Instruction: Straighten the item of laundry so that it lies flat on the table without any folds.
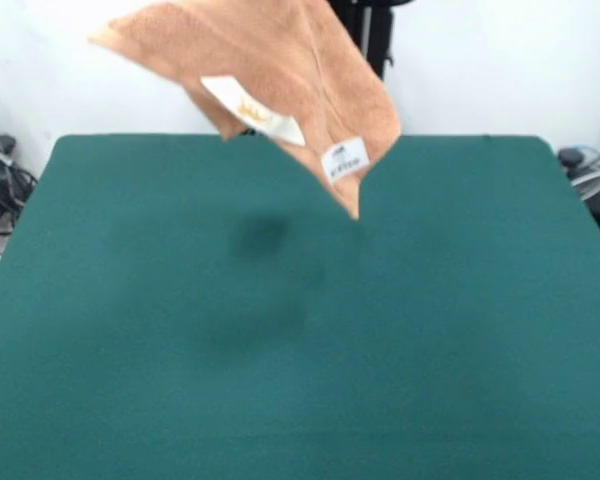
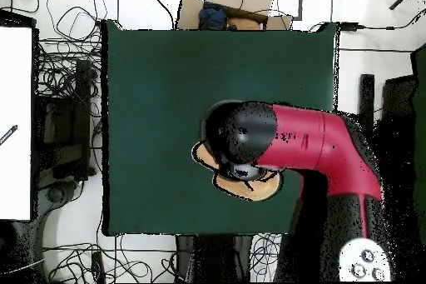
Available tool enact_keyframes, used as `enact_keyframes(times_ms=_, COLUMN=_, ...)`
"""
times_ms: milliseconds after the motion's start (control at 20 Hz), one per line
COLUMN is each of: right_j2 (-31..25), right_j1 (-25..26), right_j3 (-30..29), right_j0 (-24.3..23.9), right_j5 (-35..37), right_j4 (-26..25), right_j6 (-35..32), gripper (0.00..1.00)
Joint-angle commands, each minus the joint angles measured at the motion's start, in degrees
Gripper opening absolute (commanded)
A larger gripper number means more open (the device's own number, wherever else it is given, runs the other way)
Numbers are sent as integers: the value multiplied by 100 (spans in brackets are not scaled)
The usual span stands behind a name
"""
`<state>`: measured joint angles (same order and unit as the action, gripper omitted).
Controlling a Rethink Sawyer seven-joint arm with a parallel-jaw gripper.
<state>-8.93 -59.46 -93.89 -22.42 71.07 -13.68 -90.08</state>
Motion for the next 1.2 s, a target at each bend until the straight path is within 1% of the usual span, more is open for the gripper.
enact_keyframes(times_ms=50, right_j2=-233, right_j1=-994, right_j3=-1428, right_j0=-107, right_j5=-224, right_j4=221, right_j6=1276, gripper=0)
enact_keyframes(times_ms=100, right_j2=-228, right_j1=-1012, right_j3=-1482, right_j0=-103, right_j5=-215, right_j4=194, right_j6=1234, gripper=0)
enact_keyframes(times_ms=300, right_j2=-200, right_j1=-1186, right_j3=-1861, right_j0=-144, right_j5=-670, right_j4=195, right_j6=1161, gripper=0)
enact_keyframes(times_ms=400, right_j2=-168, right_j1=-1292, right_j3=-2105, right_j0=-167, right_j5=-946, right_j4=290, right_j6=1115, gripper=0)
enact_keyframes(times_ms=600, right_j2=-128, right_j1=-1420, right_j3=-2420, right_j0=-128, right_j5=-1230, right_j4=260, right_j6=977, gripper=0)
enact_keyframes(times_ms=900, right_j2=-81, right_j1=-1703, right_j3=-2886, right_j0=-180, right_j5=-1521, right_j4=379, right_j6=991, gripper=0)
enact_keyframes(times_ms=1200, right_j2=-94, right_j1=-1793, right_j3=-3340, right_j0=-333, right_j5=-1984, right_j4=533, right_j6=1045, gripper=0)
